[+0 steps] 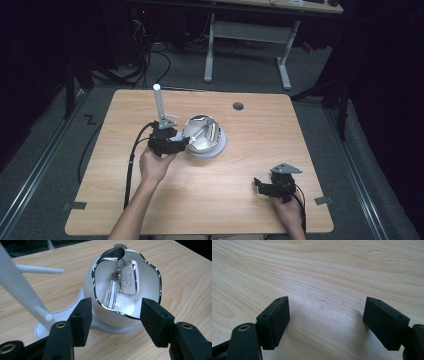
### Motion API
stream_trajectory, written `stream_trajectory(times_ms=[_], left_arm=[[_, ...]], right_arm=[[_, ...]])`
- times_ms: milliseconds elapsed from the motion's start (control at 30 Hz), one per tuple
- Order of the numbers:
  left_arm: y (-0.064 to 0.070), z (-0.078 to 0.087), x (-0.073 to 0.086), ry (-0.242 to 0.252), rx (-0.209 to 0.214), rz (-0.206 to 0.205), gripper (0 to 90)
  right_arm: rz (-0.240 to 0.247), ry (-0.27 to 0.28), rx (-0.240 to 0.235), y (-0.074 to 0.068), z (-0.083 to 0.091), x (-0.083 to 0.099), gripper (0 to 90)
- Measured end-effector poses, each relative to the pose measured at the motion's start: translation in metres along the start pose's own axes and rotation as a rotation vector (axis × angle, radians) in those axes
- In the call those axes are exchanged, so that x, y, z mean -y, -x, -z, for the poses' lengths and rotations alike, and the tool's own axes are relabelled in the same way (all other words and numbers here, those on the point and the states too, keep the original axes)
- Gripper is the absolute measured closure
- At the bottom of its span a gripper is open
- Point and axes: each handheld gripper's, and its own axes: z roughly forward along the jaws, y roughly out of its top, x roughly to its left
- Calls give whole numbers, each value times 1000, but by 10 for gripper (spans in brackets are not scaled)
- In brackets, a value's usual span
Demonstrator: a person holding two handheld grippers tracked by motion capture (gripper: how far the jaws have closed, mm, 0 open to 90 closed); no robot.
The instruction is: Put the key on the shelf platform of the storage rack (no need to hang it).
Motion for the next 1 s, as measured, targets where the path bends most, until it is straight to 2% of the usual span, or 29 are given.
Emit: stream_trajectory(times_ms=[467, 767, 1000], left_arm=[[-5, 18, 15, 12, -7, 19, 425], [-5, 30, 23, 11, -23, 10, 419], [-7, 39, 28, 26, -24, 26, 415]], right_arm=[[2, 0, 0, 0, 0, 0, 218], [1, 0, 1, 0, 0, 0, 218], [6, 2, 0, 0, 0, 0, 218]])
